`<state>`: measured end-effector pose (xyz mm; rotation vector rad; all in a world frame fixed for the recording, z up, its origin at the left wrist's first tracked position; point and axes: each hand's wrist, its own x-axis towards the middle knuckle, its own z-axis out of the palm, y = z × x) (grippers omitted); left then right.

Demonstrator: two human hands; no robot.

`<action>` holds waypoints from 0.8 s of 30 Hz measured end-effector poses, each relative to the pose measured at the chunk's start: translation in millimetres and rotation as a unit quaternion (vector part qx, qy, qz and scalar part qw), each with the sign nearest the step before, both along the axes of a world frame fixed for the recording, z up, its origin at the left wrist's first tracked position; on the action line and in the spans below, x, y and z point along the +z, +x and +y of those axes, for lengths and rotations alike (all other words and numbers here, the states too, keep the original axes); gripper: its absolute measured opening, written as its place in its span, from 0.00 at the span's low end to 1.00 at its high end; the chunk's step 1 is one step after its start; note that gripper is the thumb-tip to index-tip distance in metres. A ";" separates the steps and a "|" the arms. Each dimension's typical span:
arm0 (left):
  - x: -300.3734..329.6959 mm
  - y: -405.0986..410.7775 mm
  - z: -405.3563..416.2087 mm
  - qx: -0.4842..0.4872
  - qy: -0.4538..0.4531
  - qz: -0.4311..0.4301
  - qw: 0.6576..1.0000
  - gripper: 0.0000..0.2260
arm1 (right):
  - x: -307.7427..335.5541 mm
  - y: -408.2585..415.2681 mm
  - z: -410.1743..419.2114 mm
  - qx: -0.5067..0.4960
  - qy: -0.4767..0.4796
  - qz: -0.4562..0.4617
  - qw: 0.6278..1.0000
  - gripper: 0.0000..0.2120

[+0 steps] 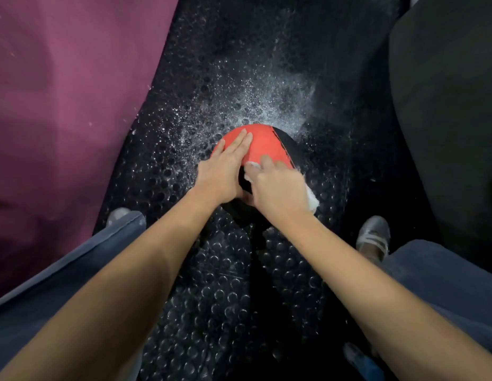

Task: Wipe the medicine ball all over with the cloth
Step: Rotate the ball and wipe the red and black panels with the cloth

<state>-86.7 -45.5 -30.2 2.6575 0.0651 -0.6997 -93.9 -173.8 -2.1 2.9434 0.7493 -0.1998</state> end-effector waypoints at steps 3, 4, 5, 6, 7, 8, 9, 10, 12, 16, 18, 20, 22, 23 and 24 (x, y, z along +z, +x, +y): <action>0.2 0.5 0.1 0.007 -0.005 0.001 1.000 0.62 | -4.9 14.2 -12.6 -0.089 0.080 0.029 0.992 0.12; 0.6 0.8 -0.3 0.007 -0.001 -0.002 1.000 0.63 | -5.5 19.5 -14.4 -0.134 0.127 0.031 0.982 0.13; 0.2 0.2 -0.6 0.009 0.005 -0.004 1.000 0.62 | -6.6 21.9 -13.7 -0.160 0.148 0.029 0.976 0.13; -0.2 -0.6 -0.5 0.015 0.011 -0.005 1.000 0.62 | -9.1 24.5 -10.7 -0.169 0.155 0.027 0.973 0.13; -1.1 -2.6 -0.7 0.026 0.011 -0.007 1.000 0.62 | -11.6 24.8 -7.9 -0.168 0.159 0.028 0.972 0.13; -2.8 -5.3 -1.5 0.045 0.008 -0.009 0.999 0.62 | -13.2 24.4 -5.7 -0.163 0.163 0.037 0.972 0.14; -3.2 -8.3 -3.1 0.068 0.003 -0.013 0.998 0.62 | -12.2 24.3 -3.8 -0.158 0.168 0.048 0.972 0.14; -2.9 -12.0 -5.7 0.094 -0.003 -0.014 0.995 0.62 | -11.3 24.7 -2.0 -0.161 0.175 0.060 0.969 0.14; -1.5 -20.1 -15.3 0.145 -0.011 -0.014 0.989 0.61 | -11.3 25.8 -3.7 -0.159 0.191 0.077 0.966 0.15; -1.0 -41.3 -33.7 0.210 0.001 -0.032 0.977 0.56 | -19.6 26.8 -26.8 -0.252 0.410 0.111 0.870 0.10; -0.4 -46.5 -34.1 0.215 0.020 -0.037 0.976 0.51 | -21.5 26.6 -45.9 -0.367 0.526 0.152 0.752 0.11; 3.5 -44.4 -29.7 0.210 0.028 -0.045 0.976 0.45 | -24.0 24.0 -55.8 -0.409 0.573 0.206 0.680 0.13; 8.4 -35.7 -21.8 0.192 0.007 -0.060 0.979 0.43 | -28.8 23.1 -56.5 -0.372 0.552 0.200 0.719 0.13; 11.7 -29.3 -17.1 0.174 -0.011 -0.067 0.982 0.45 | -32.6 23.7 -54.7 -0.344 0.533 0.180 0.751 0.11; 14.2 -22.2 -12.5 0.152 -0.029 -0.069 0.986 0.47 | -35.4 24.7 -52.3 -0.321 0.507 0.159 0.784 0.10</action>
